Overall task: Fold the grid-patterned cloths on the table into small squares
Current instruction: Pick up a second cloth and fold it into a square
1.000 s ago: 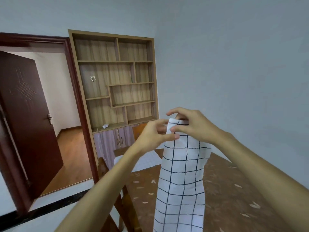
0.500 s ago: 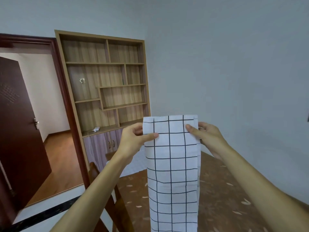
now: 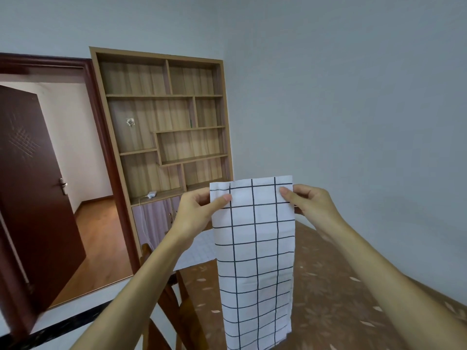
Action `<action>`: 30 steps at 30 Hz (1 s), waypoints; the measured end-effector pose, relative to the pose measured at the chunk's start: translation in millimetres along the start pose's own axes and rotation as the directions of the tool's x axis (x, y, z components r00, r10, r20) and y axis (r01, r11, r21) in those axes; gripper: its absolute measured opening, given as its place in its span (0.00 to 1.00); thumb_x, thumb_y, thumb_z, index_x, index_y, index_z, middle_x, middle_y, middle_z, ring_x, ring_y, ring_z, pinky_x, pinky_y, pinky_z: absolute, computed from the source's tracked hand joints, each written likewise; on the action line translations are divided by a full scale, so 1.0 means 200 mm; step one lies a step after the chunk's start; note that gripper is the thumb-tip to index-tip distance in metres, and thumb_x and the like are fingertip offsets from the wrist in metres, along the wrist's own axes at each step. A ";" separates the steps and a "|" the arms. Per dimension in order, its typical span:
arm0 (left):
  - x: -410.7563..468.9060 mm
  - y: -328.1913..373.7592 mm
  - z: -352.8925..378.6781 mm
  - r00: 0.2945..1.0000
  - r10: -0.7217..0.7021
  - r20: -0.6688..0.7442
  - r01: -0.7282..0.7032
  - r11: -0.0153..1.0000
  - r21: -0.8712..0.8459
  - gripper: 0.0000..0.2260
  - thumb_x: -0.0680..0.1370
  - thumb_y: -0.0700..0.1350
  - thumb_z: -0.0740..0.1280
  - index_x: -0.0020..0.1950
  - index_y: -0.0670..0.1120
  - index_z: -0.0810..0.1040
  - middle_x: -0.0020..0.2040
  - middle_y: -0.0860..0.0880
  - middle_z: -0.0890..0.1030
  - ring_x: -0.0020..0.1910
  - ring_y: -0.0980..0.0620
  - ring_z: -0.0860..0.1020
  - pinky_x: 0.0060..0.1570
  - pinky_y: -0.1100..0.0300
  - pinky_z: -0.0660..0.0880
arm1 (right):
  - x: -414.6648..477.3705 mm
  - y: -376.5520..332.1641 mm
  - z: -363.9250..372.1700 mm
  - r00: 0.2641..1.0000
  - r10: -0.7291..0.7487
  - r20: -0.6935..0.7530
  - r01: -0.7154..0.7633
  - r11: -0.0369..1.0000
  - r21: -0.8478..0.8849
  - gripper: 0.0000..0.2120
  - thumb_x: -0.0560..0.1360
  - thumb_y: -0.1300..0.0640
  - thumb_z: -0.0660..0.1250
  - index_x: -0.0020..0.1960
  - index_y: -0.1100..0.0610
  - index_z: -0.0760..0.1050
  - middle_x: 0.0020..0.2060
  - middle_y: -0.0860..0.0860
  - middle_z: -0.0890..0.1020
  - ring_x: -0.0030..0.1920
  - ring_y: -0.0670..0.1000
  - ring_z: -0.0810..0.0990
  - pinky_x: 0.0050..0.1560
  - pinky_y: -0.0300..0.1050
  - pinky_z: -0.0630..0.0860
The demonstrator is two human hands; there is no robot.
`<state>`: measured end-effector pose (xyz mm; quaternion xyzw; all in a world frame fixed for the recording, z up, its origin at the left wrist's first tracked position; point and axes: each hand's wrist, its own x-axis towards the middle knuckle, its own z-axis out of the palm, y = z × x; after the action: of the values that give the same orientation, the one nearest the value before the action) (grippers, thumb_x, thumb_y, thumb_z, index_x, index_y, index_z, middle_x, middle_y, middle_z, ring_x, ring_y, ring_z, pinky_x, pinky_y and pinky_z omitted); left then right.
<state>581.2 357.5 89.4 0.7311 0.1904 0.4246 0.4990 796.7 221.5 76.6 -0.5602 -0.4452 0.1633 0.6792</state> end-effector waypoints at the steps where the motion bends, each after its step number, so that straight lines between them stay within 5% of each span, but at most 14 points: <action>1: 0.00 0.00 0.00 1.000 0.000 0.001 0.000 1.000 0.002 0.08 0.78 0.44 0.71 0.56 0.48 0.84 0.50 0.49 0.88 0.50 0.50 0.86 0.48 0.50 0.84 | 0.00 0.00 0.00 1.000 -0.012 -0.008 0.012 1.000 -0.005 0.10 0.77 0.51 0.70 0.47 0.58 0.85 0.45 0.54 0.87 0.47 0.51 0.86 0.58 0.53 0.81; 10: 0.01 -0.02 -0.01 1.000 0.013 -0.012 -0.013 1.000 0.011 0.07 0.78 0.44 0.71 0.55 0.48 0.85 0.50 0.49 0.88 0.50 0.50 0.86 0.52 0.45 0.83 | 0.00 -0.02 0.00 0.996 -0.079 -0.033 0.078 0.997 -0.010 0.12 0.79 0.51 0.68 0.46 0.59 0.85 0.42 0.54 0.85 0.43 0.48 0.83 0.58 0.55 0.81; 13: 0.01 -0.02 0.00 0.999 0.029 -0.040 -0.030 0.999 -0.013 0.07 0.78 0.44 0.71 0.54 0.47 0.85 0.50 0.48 0.88 0.49 0.49 0.86 0.52 0.44 0.83 | -0.03 -0.02 -0.01 0.993 -0.042 0.112 0.046 0.998 -0.032 0.14 0.74 0.46 0.71 0.52 0.55 0.84 0.47 0.51 0.85 0.49 0.48 0.84 0.59 0.54 0.81; 15: 0.01 -0.01 0.00 0.998 0.030 -0.062 -0.033 0.999 -0.035 0.06 0.78 0.44 0.71 0.53 0.47 0.85 0.49 0.48 0.88 0.49 0.49 0.87 0.51 0.44 0.83 | -0.05 0.01 0.00 0.975 0.002 0.224 0.018 0.996 -0.087 0.14 0.73 0.51 0.74 0.57 0.54 0.83 0.51 0.48 0.87 0.52 0.46 0.86 0.55 0.43 0.81; 20: 0.01 -0.02 -0.04 0.993 0.117 0.030 -0.117 0.993 0.000 0.09 0.79 0.43 0.70 0.58 0.49 0.83 0.54 0.50 0.87 0.54 0.50 0.85 0.50 0.54 0.83 | -0.08 0.05 0.04 0.996 -0.066 0.068 0.074 0.990 -0.122 0.06 0.74 0.57 0.74 0.39 0.57 0.84 0.31 0.45 0.83 0.30 0.40 0.77 0.37 0.32 0.72; 24: -0.01 -0.08 -0.08 0.975 0.153 0.161 -0.168 0.982 0.086 0.14 0.80 0.39 0.68 0.65 0.46 0.80 0.59 0.50 0.85 0.58 0.50 0.84 0.55 0.50 0.82 | -0.09 0.00 0.06 0.993 -0.107 0.040 0.110 0.990 -0.088 0.29 0.76 0.66 0.70 0.18 0.49 0.74 0.16 0.40 0.71 0.19 0.38 0.69 0.25 0.26 0.64; 30: -0.01 -0.12 -0.12 0.976 0.152 0.153 -0.181 0.964 0.196 0.11 0.81 0.42 0.67 0.62 0.46 0.82 0.56 0.48 0.86 0.53 0.44 0.85 0.52 0.40 0.82 | -0.08 0.01 0.04 0.994 -0.109 0.032 0.110 0.993 -0.044 0.25 0.76 0.62 0.70 0.21 0.51 0.75 0.16 0.40 0.68 0.19 0.39 0.67 0.25 0.28 0.63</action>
<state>564.6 379.4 71.0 0.8203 0.1371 0.3915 0.3937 783.1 216.2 67.5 -0.5478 -0.4889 0.1241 0.6674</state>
